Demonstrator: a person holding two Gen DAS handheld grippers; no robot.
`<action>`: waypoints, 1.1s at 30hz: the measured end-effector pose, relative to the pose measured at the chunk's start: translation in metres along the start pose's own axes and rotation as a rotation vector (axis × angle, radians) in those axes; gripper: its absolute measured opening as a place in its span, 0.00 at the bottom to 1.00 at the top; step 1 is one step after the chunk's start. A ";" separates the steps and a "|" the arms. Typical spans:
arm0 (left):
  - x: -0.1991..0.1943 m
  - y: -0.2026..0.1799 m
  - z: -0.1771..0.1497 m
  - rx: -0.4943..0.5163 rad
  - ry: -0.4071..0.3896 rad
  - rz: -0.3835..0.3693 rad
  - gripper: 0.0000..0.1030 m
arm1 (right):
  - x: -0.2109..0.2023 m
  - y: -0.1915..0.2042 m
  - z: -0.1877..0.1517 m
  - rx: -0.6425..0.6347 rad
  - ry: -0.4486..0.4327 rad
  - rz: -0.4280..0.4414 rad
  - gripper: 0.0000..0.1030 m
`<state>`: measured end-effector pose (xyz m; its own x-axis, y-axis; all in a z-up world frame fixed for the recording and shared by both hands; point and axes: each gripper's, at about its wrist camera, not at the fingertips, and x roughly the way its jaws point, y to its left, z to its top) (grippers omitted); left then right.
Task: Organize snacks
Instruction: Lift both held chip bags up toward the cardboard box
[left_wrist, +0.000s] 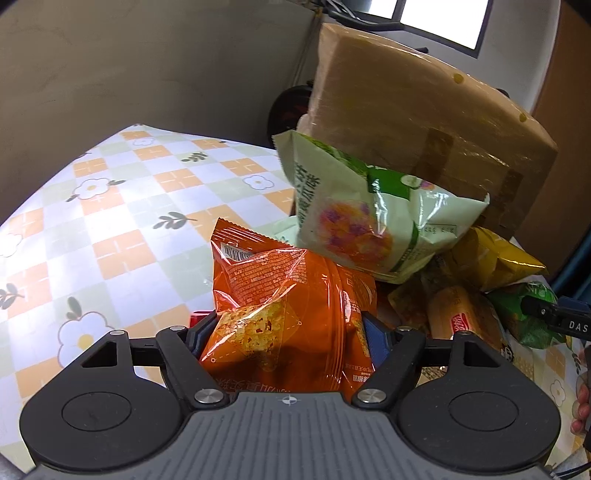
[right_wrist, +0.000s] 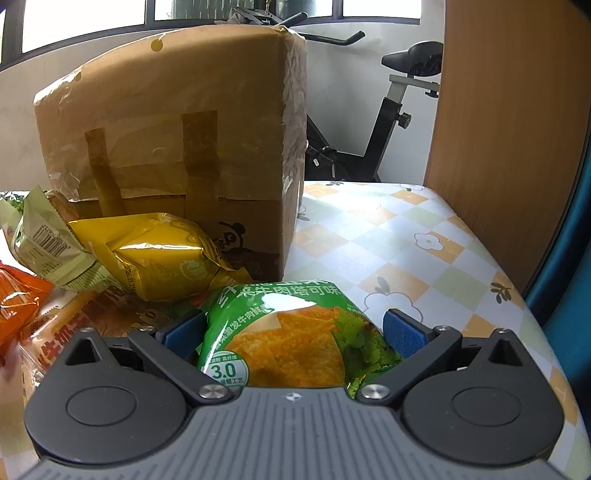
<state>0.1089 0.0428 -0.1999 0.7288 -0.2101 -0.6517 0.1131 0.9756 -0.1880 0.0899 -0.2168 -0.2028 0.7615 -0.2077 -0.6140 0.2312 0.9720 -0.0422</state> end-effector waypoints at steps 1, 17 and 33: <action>0.000 0.000 0.000 -0.005 -0.003 0.002 0.76 | 0.000 0.001 0.000 -0.008 0.002 -0.003 1.00; -0.014 -0.003 -0.004 -0.028 -0.052 0.041 0.76 | 0.001 -0.008 -0.009 -0.013 -0.068 0.056 0.98; -0.033 -0.006 -0.004 -0.019 -0.121 0.070 0.76 | -0.014 -0.010 -0.013 -0.082 -0.048 0.073 0.87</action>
<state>0.0810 0.0435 -0.1801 0.8108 -0.1317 -0.5702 0.0475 0.9859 -0.1602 0.0688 -0.2220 -0.2041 0.8028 -0.1397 -0.5796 0.1259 0.9900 -0.0642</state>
